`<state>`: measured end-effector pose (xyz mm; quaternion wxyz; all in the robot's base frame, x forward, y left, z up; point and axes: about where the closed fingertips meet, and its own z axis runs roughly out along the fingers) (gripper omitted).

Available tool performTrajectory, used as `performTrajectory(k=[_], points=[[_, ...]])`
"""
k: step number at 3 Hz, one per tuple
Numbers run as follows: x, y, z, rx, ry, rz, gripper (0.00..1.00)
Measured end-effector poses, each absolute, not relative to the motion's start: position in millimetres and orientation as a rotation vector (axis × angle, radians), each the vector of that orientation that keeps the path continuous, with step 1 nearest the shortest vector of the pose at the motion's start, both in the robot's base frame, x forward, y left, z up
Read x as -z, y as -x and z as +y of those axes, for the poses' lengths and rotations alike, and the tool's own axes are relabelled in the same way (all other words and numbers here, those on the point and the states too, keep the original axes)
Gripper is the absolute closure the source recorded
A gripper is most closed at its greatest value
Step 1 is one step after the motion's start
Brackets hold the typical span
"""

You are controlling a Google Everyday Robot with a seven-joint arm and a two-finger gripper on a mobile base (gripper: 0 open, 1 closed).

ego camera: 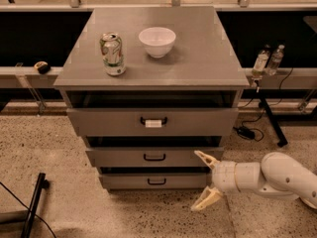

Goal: Open bottom drawer

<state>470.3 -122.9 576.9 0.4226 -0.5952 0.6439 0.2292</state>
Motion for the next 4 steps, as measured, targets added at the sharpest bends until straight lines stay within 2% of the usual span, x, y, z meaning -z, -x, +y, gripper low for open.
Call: performTrajectory(k=[1, 2, 3, 4], points=[[-545.1, -500.5, -145.5, -0.488, 1.388, 1.570, 0.00], [-539.9, -523.1, -160.6, -0.503, 1.346, 1.559, 0.00], [-494.9, -530.1, -158.2, -0.570, 1.429, 1.649, 0.00], [-382.3, -521.2, -169.3, -0.538, 1.621, 1.789, 0.00]])
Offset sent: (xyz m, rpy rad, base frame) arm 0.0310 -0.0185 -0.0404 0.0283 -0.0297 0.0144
